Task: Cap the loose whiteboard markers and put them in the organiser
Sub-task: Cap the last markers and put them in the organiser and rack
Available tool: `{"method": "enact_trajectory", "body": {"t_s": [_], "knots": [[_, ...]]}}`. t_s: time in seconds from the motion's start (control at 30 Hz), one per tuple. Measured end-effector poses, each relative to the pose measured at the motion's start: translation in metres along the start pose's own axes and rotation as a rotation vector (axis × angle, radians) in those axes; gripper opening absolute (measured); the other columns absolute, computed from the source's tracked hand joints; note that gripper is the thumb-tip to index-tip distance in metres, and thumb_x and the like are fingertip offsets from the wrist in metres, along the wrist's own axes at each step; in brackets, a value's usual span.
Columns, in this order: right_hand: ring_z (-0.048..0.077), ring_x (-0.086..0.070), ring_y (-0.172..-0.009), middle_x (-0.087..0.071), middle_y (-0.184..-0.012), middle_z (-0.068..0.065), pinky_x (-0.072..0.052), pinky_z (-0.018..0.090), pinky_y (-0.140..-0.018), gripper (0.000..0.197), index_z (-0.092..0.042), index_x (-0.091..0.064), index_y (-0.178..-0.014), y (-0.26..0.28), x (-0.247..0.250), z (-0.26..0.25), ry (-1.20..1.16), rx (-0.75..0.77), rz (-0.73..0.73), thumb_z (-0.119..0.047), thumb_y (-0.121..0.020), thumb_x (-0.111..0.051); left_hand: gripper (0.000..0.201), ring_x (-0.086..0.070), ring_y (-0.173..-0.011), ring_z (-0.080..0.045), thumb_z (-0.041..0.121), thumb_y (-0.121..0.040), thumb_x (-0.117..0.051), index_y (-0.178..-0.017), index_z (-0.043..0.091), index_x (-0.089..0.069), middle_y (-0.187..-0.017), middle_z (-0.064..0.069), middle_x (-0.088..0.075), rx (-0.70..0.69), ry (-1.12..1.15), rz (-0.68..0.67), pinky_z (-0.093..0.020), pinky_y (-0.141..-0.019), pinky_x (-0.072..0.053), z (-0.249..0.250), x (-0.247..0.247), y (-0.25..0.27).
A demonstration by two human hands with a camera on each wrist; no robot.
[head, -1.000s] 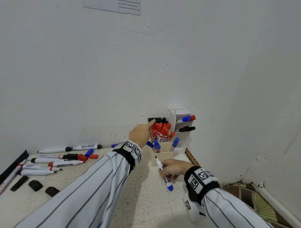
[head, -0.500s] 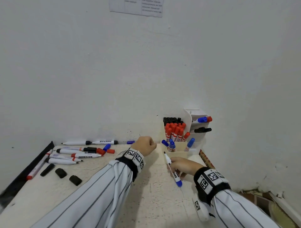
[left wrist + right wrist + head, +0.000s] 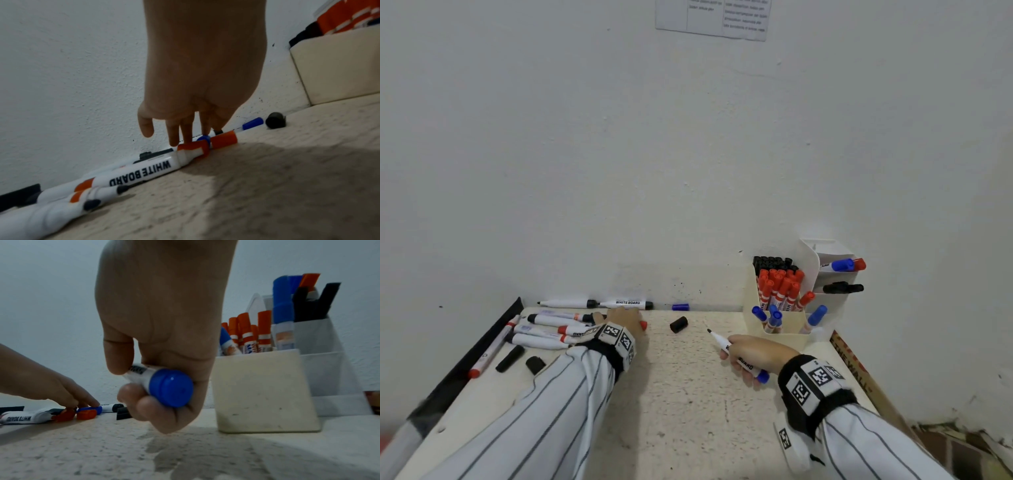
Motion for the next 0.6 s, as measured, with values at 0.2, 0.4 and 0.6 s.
{"method": "enact_trajectory", "body": {"t_s": [0.2,0.4,0.6], "knots": [[0.015,-0.038,-0.047,-0.047,-0.067,0.003,-0.032,0.023,-0.041,0.014,-0.017,-0.047,-0.093,-0.021,-0.003,-0.006,0.015,-0.035,-0.039,-0.015,-0.082,-0.038,0.024,-0.056,-0.109,-0.019,0.019,-0.096,-0.037,-0.117,0.023,-0.046,-0.108,0.004,-0.063,-0.01,-0.045,0.059,-0.048,-0.109,-0.016,-0.005,0.003,-0.016],[0.014,-0.038,-0.048,-0.047,-0.068,0.003,-0.033,0.021,-0.04,0.011,-0.017,-0.047,-0.096,-0.031,-0.007,-0.014,0.023,-0.017,-0.041,-0.015,-0.089,-0.039,0.035,-0.051,-0.112,-0.022,0.014,-0.093,-0.046,-0.126,0.021,-0.038,-0.114,-0.001,-0.056,-0.007,0.001,0.177,-0.043,-0.103,-0.028,-0.004,0.01,-0.02],[0.006,-0.042,-0.036,-0.051,-0.076,0.004,-0.034,0.019,-0.039,0.025,-0.025,-0.035,-0.119,-0.03,-0.01,-0.027,0.049,0.087,0.016,-0.018,-0.095,-0.04,0.042,-0.052,-0.102,-0.026,0.005,-0.092,-0.047,-0.132,0.015,-0.039,-0.124,-0.014,-0.041,-0.109,0.43,0.294,-0.033,-0.086,-0.048,-0.004,0.03,-0.011]]}}
Point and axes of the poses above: each hand's wrist, its own y-axis away from the middle knuckle, its own x-axis out of the back of the hand, z = x × y, the point moved 6 cm from there along -y, towards the middle knuckle
